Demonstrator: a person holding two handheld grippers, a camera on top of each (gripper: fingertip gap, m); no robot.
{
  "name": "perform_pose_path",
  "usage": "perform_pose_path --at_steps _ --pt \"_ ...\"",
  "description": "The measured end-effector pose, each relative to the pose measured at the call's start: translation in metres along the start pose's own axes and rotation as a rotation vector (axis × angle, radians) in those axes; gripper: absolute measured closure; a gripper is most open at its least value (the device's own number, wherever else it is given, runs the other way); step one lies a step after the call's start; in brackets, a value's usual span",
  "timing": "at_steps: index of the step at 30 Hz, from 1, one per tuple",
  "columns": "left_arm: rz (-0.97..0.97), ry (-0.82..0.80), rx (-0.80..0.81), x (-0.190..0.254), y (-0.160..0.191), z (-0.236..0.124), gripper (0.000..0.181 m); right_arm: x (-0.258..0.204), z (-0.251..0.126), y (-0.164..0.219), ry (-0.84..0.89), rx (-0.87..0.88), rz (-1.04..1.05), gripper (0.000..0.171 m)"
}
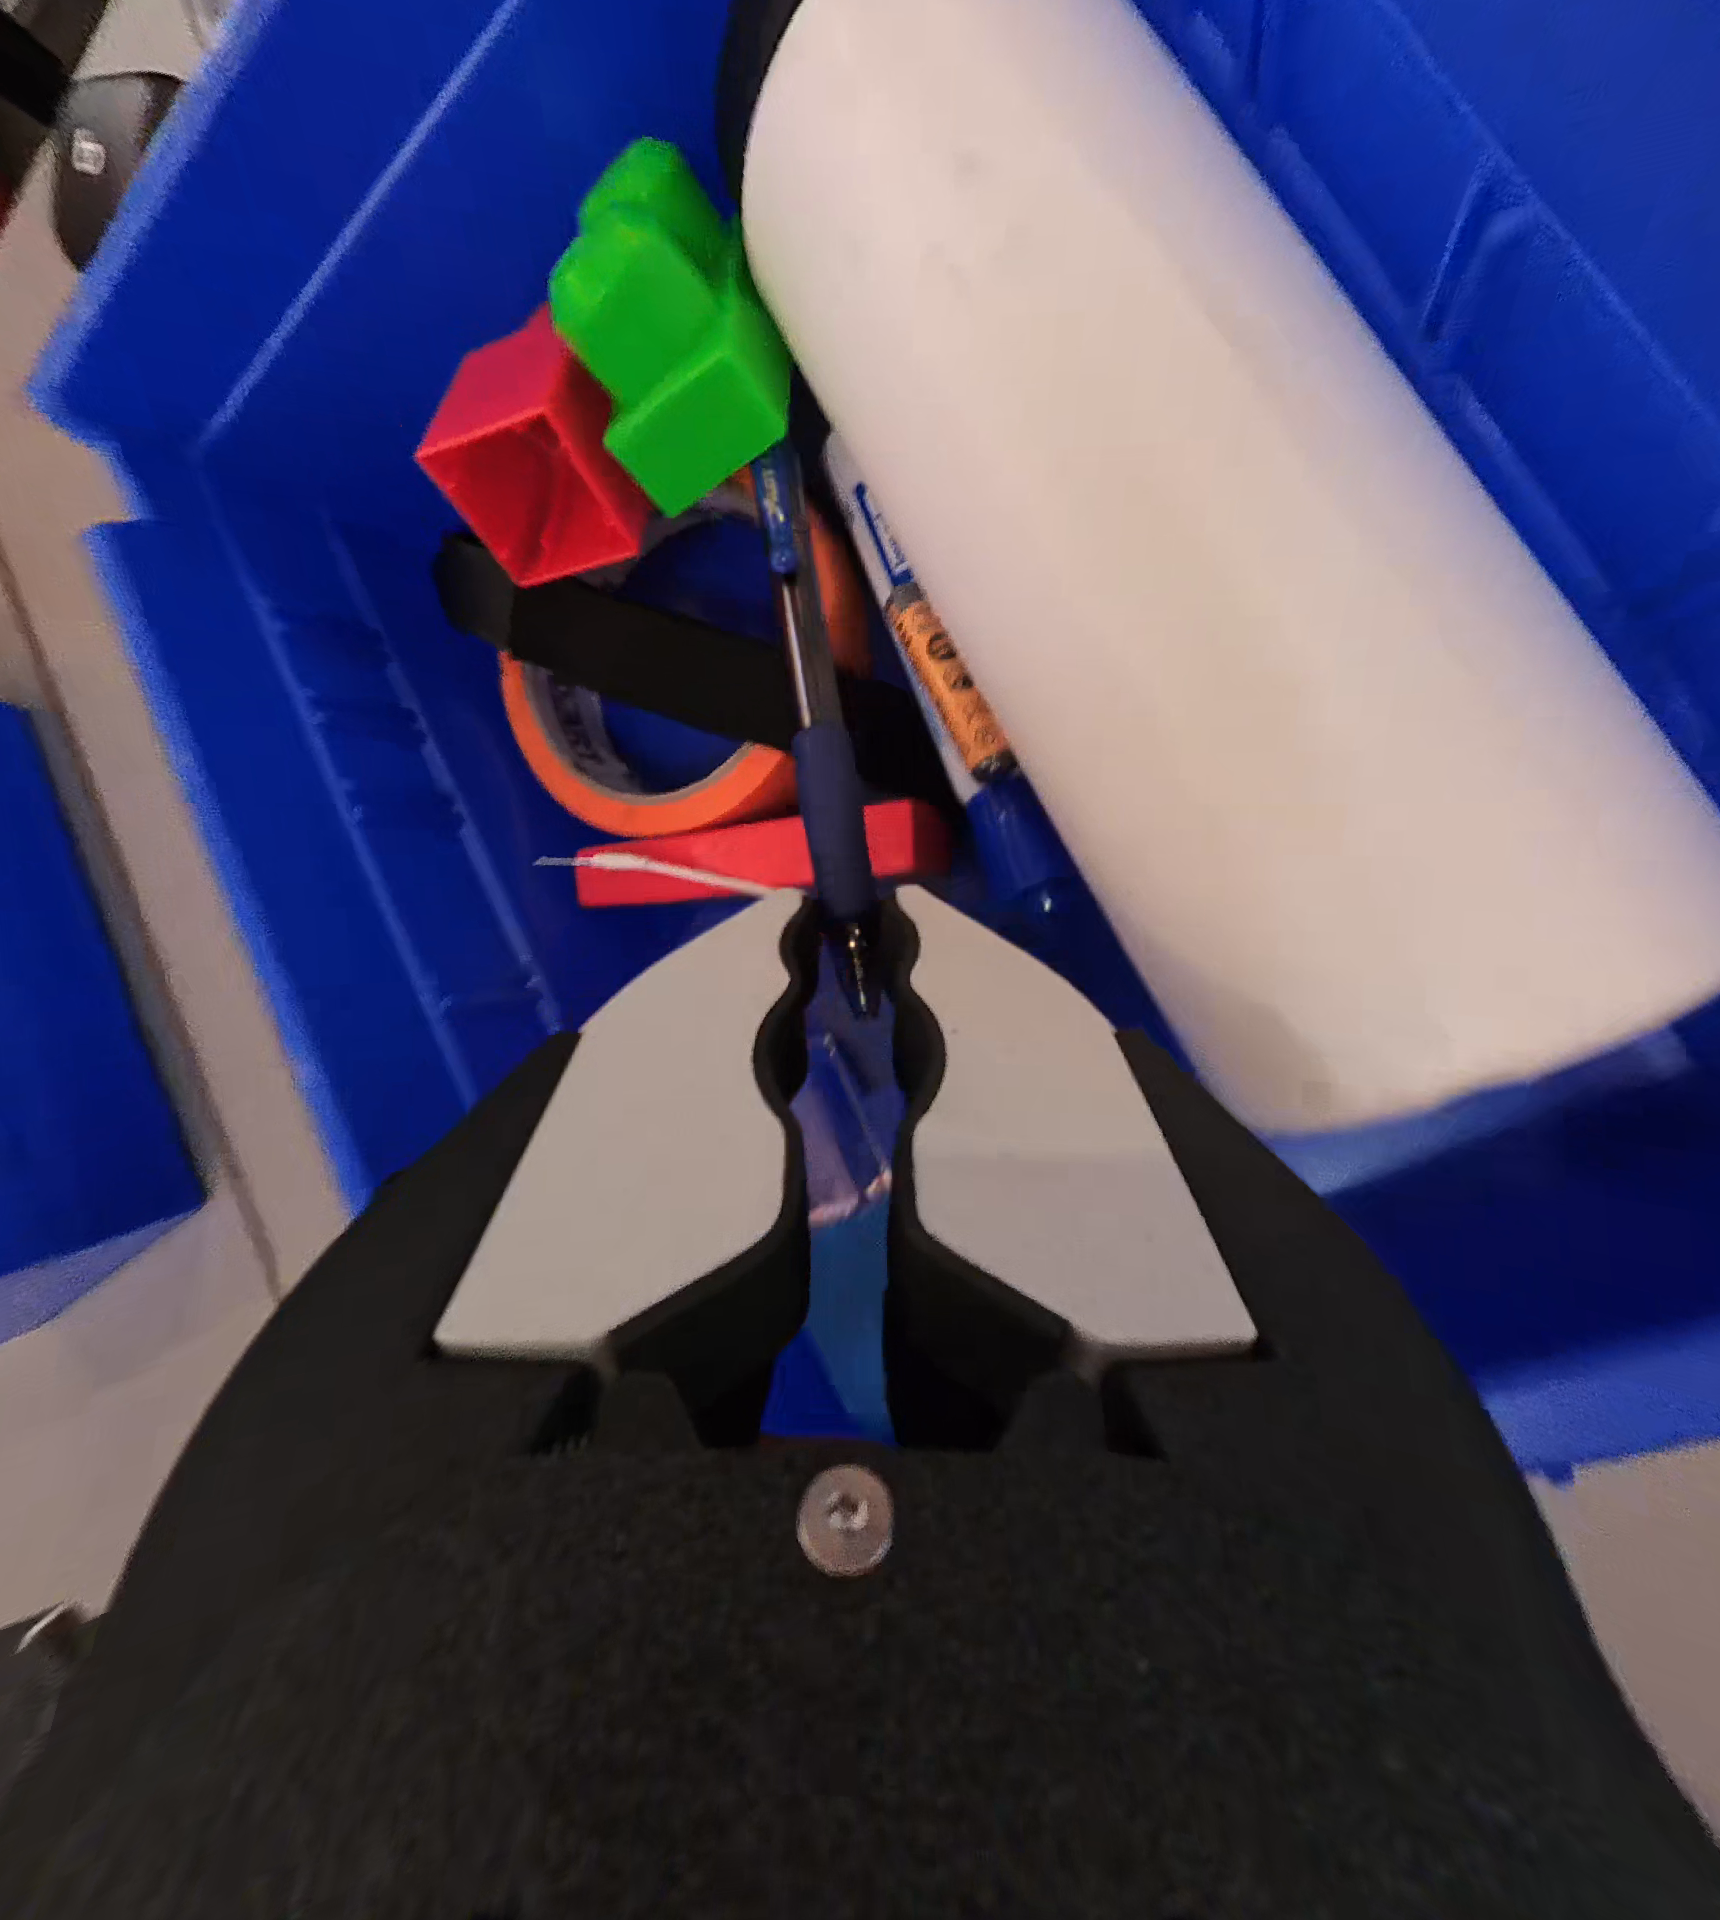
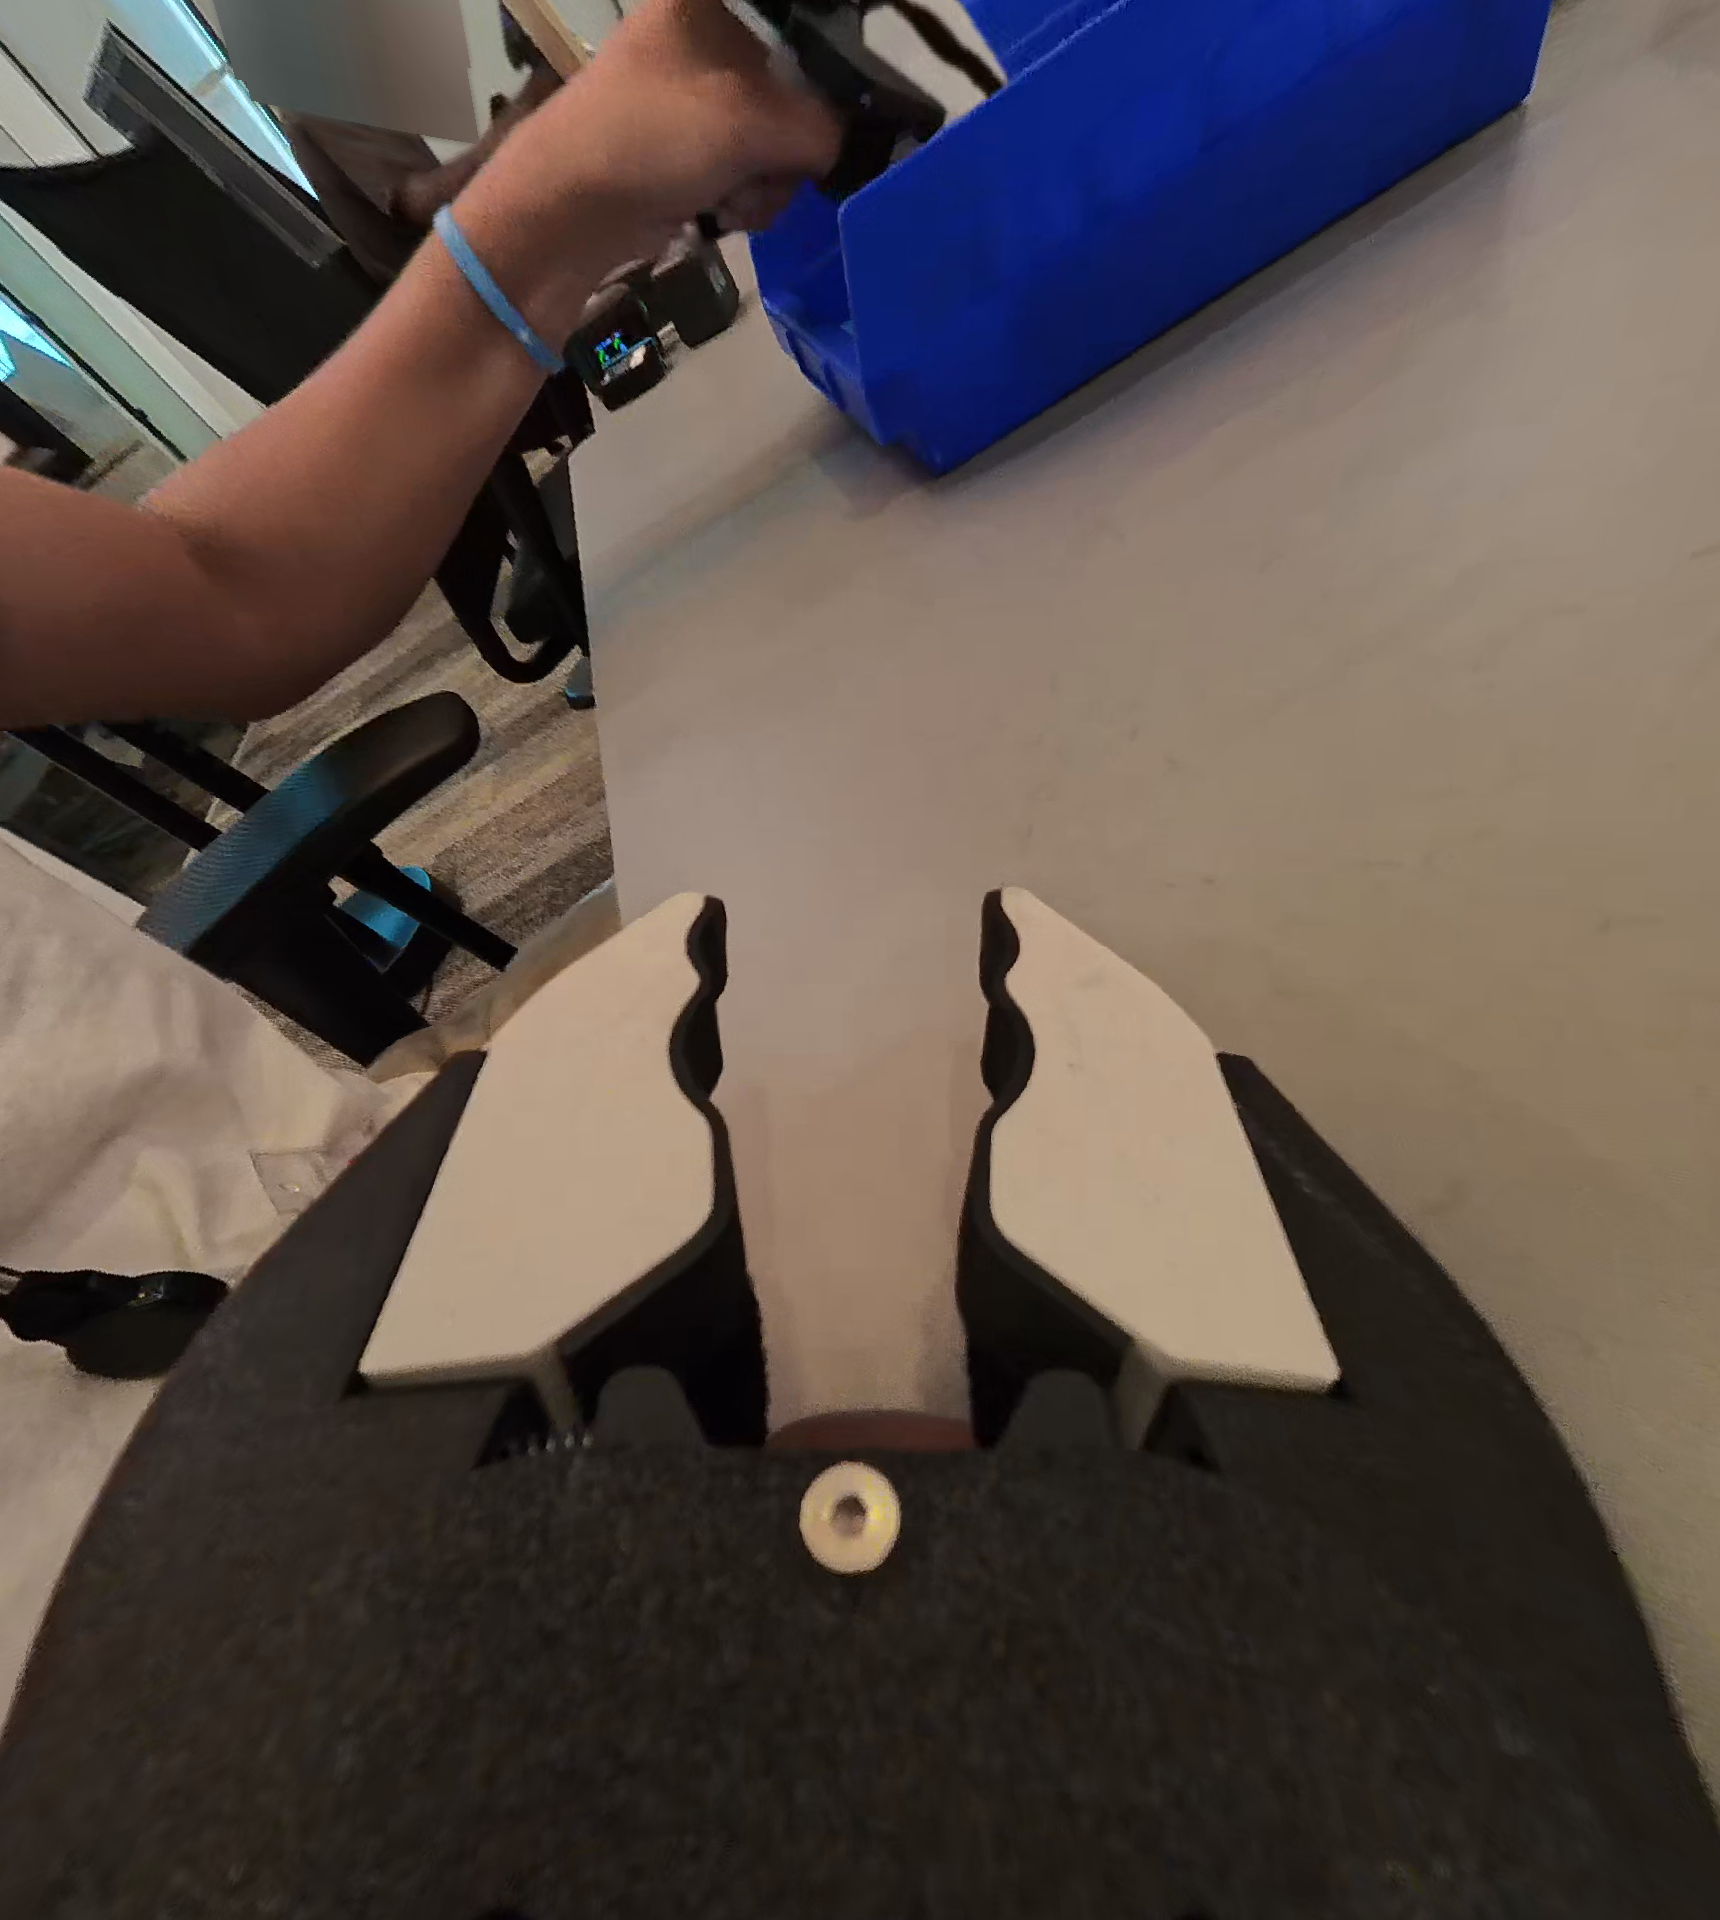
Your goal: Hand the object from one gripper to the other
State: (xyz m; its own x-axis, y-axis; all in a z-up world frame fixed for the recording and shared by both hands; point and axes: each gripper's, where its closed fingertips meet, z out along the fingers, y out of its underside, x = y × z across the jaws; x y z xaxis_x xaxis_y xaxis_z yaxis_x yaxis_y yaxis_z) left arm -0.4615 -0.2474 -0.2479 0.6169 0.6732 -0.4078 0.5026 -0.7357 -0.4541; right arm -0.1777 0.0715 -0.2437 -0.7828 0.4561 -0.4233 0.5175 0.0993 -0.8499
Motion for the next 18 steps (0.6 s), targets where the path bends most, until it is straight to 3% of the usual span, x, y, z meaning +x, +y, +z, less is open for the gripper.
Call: perform_pose_path --at_steps 9,14,18 --pt "0.108 -0.304 0.151 -0.006 0.009 -0.103 0.17 0.002 0.008 -0.006 0.02 -0.013 -0.066 0.124" --pt "0.138 -0.316 0.488 0.064 -0.06 -0.154 0.171 0.023 0.027 -0.068 0.009 0.119 -0.006 0.124" --pt "0.004 -0.189 0.887 0.149 -0.125 -0.198 0.171 0.016 0.043 -0.131 -0.181 0.26 0.135 0.12"
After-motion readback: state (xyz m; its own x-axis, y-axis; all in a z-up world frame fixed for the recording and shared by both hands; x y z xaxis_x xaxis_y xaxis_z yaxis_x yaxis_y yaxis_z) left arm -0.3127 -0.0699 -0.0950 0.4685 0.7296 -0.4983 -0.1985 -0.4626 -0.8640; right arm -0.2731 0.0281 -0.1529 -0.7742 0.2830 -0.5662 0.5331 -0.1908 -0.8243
